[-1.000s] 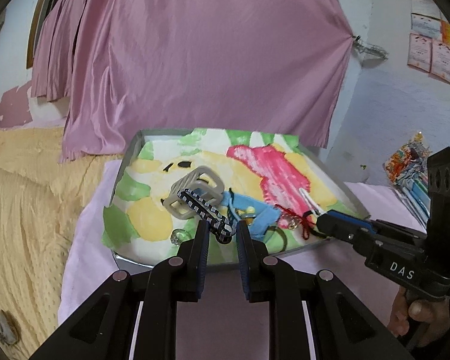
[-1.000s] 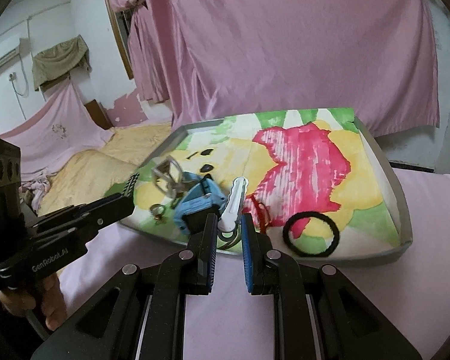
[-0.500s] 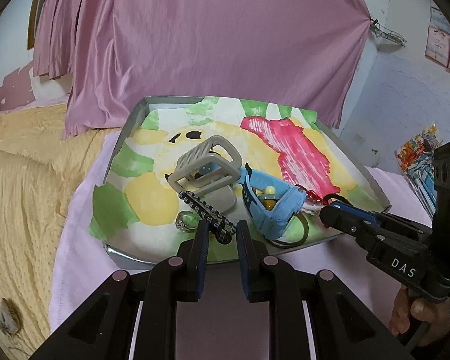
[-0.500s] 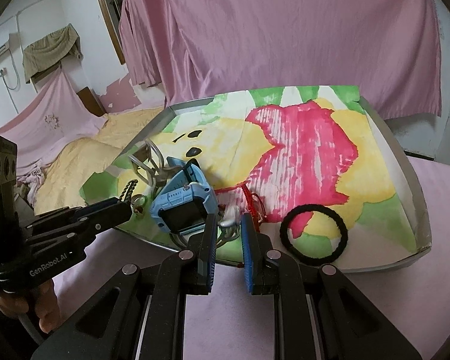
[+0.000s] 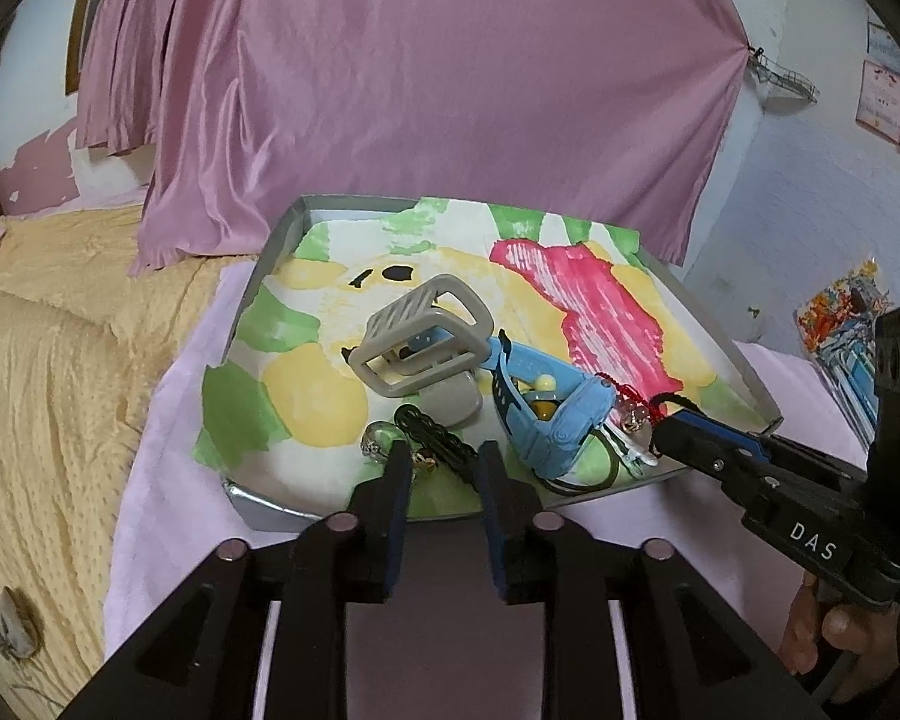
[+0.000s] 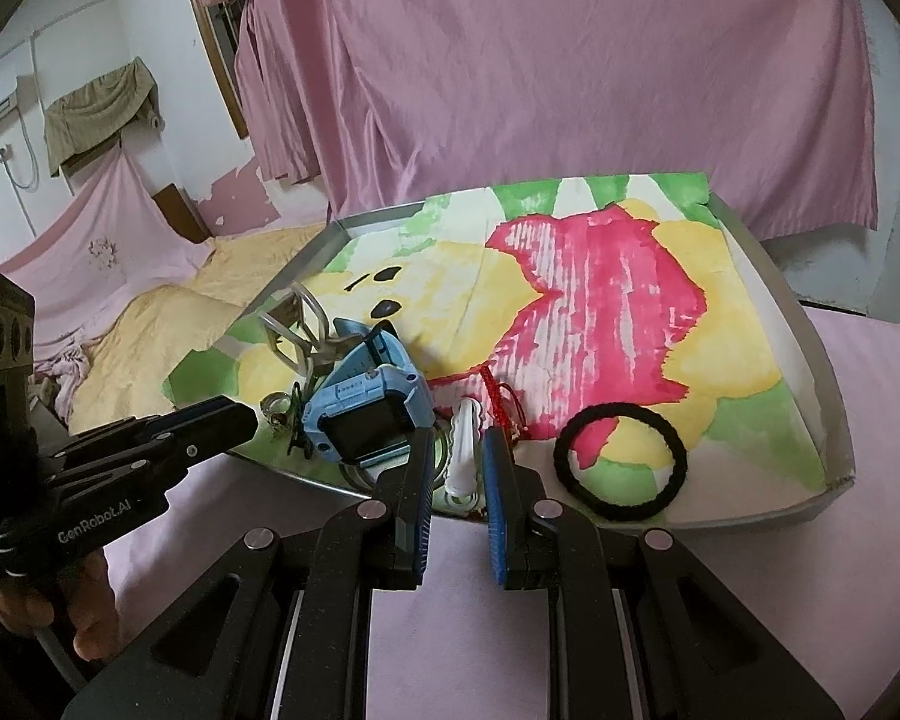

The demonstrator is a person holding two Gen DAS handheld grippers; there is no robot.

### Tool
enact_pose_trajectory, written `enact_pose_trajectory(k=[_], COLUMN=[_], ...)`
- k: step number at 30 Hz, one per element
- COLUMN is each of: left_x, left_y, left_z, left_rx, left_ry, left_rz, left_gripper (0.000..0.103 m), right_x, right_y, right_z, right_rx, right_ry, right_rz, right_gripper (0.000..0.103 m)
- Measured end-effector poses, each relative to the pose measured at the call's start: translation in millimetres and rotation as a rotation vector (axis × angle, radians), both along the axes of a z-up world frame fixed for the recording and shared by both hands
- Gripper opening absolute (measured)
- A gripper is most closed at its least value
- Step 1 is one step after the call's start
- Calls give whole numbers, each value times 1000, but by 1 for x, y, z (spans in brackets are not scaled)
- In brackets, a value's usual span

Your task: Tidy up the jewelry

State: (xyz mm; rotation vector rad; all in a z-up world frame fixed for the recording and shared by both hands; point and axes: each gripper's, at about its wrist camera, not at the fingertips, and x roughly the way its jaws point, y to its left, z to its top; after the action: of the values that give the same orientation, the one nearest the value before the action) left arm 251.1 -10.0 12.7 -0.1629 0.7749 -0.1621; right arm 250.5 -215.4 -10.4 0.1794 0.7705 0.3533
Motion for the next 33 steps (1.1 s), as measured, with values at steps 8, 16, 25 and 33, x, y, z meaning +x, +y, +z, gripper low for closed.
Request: enact_pose_trajectory(k=[8, 16, 25, 33], left_x=[-20, -44, -86, -118], left_y=[8, 10, 13, 10], left_z=[14, 27, 37, 41], left_rx=[-53, -47, -54, -2], left_ry=[-103, -200, -347, -422], left_rz=[26, 56, 80, 94], left_gripper=[60, 80, 102, 102], right_x=[-20, -51, -94, -140], right_y=[-10, -21, -30, -33], right_z=[7, 18, 33, 44], right_rx=[19, 16, 27, 5], right_ry=[-48, -143, -275, -403], right_rz=[-46, -115, -151, -187], right_gripper=[21, 50, 81, 101])
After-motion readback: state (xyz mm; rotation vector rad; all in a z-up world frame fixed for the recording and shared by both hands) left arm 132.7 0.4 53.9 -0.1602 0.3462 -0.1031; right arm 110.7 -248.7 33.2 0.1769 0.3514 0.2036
